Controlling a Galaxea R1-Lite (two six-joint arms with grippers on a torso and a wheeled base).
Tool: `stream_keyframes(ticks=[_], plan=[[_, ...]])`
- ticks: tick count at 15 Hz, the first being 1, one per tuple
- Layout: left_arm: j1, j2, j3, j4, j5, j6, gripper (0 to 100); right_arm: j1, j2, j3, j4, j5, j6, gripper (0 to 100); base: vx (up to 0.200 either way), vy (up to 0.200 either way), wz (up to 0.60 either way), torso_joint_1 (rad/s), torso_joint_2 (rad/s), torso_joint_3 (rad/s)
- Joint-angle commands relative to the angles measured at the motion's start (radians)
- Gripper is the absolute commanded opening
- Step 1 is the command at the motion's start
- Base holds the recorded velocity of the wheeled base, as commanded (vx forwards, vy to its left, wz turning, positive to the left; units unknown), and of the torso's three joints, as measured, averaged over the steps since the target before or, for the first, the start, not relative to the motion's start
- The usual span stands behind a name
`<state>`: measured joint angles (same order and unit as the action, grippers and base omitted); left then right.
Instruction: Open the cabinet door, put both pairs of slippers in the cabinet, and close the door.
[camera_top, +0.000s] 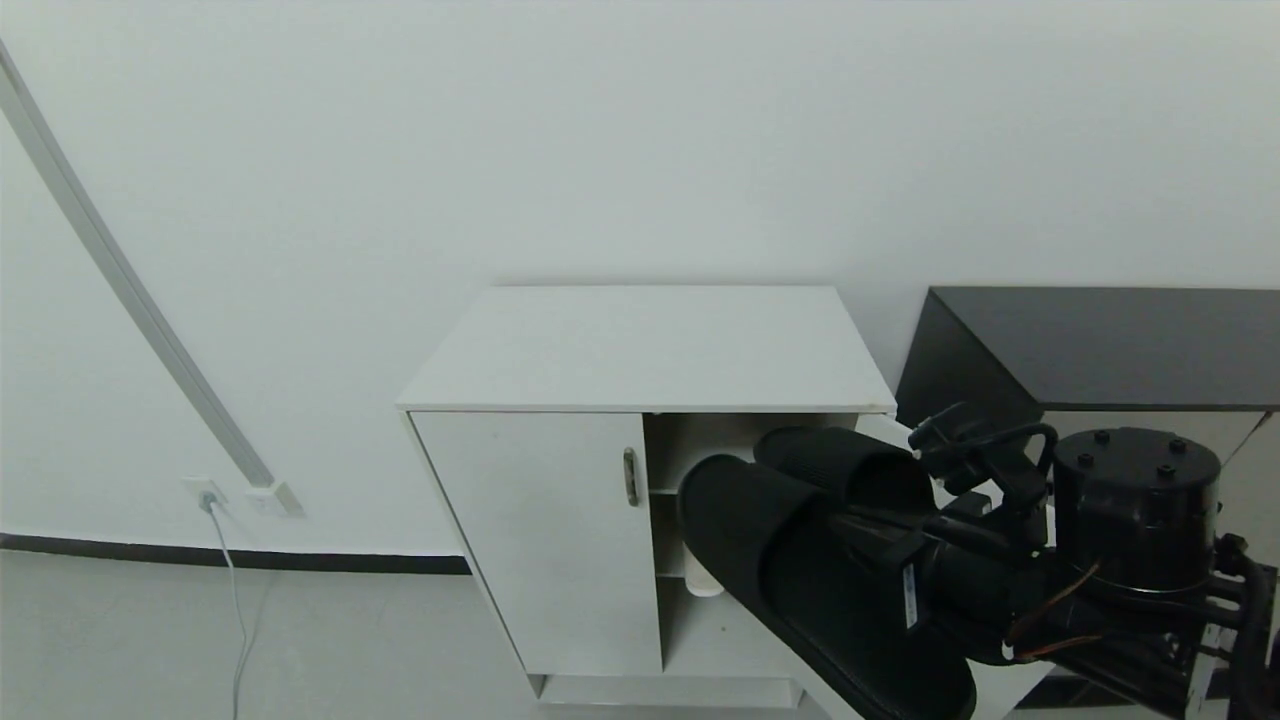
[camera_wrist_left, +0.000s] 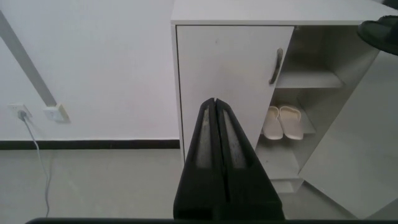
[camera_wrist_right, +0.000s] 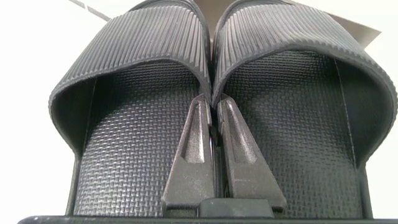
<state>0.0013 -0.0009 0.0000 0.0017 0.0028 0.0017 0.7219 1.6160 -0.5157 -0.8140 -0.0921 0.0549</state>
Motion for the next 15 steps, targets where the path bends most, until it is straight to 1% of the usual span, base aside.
stream_keyframes(ticks=[1, 9, 15], plan=[[0.000, 0.001, 0.000, 0.000, 0.000, 0.000, 0, 0.007, -0.008, 0.005, -0.001, 0.000, 0.000, 0, 0.000, 0.000, 0.00, -0.173, 0.40, 0.227], [0.000, 0.001, 0.000, 0.000, 0.000, -0.002, 0, 0.011, -0.005, 0.013, -0.001, 0.000, 0.000, 0, 0.000, 0.000, 0.00, -0.218, 0.53, 0.307], [0.000, 0.001, 0.000, 0.000, 0.000, -0.003, 0, 0.010, 0.005, 0.010, -0.002, -0.001, 0.003, 0, 0.000, 0.000, 0.00, -0.191, 0.51, 0.322]])
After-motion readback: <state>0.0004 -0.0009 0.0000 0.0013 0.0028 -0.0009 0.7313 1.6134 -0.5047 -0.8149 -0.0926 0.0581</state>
